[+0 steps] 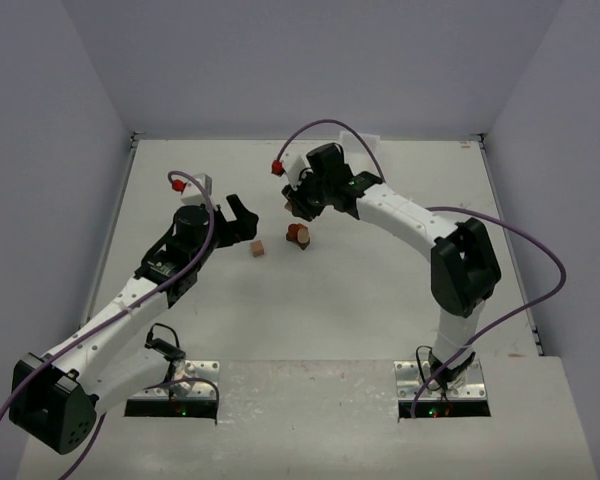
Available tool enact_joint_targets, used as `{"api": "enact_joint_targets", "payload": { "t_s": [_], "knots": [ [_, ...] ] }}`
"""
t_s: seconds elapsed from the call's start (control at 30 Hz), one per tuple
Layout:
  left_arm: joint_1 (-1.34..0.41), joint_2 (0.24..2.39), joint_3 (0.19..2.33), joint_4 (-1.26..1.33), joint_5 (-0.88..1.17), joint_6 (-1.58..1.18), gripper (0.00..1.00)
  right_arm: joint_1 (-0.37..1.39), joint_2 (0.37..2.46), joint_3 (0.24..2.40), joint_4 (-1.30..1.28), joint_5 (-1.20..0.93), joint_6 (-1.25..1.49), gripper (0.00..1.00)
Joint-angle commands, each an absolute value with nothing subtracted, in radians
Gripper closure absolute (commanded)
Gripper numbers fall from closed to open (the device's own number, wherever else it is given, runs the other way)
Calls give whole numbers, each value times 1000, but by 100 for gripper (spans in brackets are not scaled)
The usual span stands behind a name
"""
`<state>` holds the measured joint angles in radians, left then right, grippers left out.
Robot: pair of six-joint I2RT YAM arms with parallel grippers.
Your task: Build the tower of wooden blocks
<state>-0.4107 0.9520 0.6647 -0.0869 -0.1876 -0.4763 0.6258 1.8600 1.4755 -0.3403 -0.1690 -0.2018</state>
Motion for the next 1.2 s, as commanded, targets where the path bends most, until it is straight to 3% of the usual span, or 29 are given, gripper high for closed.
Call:
{"api": "enact_joint_targets", "payload": {
  "t_s": [0.0, 0.67, 1.17],
  "knots": [
    [-401, 927, 660, -55, -222, -481, 0, 633, 1907, 1567, -430, -310, -317, 87],
    [-400, 930, 662, -69, -259, -482, 0, 663, 2033, 1626, -460, -120, -222, 82],
    [-402, 923, 655, -71, -288, -502, 0, 664, 2045, 1601, -436, -118, -169, 79]
  ]
}}
